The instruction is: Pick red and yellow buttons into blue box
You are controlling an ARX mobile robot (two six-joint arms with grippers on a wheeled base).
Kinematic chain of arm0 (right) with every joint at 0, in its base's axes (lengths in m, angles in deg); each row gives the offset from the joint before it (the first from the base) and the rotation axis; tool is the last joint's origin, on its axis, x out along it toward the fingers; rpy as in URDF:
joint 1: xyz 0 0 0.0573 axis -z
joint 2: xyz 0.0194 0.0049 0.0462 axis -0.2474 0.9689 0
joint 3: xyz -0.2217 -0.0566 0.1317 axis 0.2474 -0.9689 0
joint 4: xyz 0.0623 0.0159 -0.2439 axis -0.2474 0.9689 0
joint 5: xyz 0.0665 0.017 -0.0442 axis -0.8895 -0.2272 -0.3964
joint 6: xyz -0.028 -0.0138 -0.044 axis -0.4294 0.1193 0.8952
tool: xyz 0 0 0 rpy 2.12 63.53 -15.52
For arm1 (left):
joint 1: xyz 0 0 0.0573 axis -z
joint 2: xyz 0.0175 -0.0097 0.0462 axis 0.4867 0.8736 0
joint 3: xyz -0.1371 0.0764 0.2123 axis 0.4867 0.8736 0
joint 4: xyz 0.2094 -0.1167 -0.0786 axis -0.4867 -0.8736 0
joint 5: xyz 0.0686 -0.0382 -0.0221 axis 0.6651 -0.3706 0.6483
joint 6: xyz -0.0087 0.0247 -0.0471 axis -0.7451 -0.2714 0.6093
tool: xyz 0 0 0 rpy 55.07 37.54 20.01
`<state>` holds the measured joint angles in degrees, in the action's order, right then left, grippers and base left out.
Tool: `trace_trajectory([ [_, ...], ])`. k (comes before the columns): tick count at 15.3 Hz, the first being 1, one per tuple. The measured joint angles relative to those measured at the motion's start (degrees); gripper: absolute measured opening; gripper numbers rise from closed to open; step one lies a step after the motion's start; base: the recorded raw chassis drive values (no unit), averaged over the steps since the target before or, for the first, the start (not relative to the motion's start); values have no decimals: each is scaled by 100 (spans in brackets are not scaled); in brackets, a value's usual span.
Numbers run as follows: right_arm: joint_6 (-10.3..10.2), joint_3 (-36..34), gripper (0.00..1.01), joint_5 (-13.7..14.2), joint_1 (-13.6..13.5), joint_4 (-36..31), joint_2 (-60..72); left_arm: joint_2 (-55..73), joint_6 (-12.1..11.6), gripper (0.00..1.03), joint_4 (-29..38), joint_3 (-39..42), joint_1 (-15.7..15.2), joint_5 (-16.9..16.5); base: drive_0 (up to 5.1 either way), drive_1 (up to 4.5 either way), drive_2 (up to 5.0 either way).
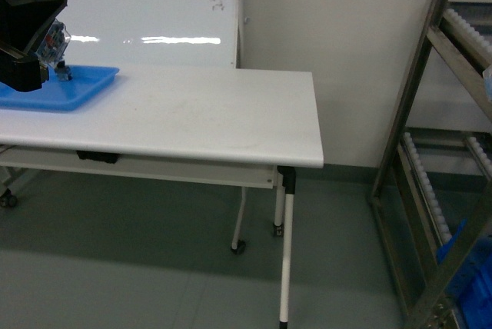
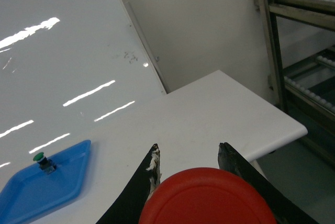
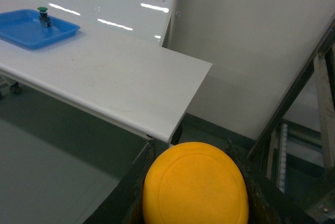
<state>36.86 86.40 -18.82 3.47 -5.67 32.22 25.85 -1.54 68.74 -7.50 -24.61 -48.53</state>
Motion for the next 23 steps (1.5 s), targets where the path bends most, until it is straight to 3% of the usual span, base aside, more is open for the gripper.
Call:
trace_trajectory([
  [16, 0, 0, 33, 0, 0, -13, -2, -2, 0, 29, -2, 0, 0, -11, 429, -202, -214],
  [23, 0, 0, 33, 15, 31, -11, -2, 2, 0, 29, 4, 0, -15, 4, 15, 138, -108],
])
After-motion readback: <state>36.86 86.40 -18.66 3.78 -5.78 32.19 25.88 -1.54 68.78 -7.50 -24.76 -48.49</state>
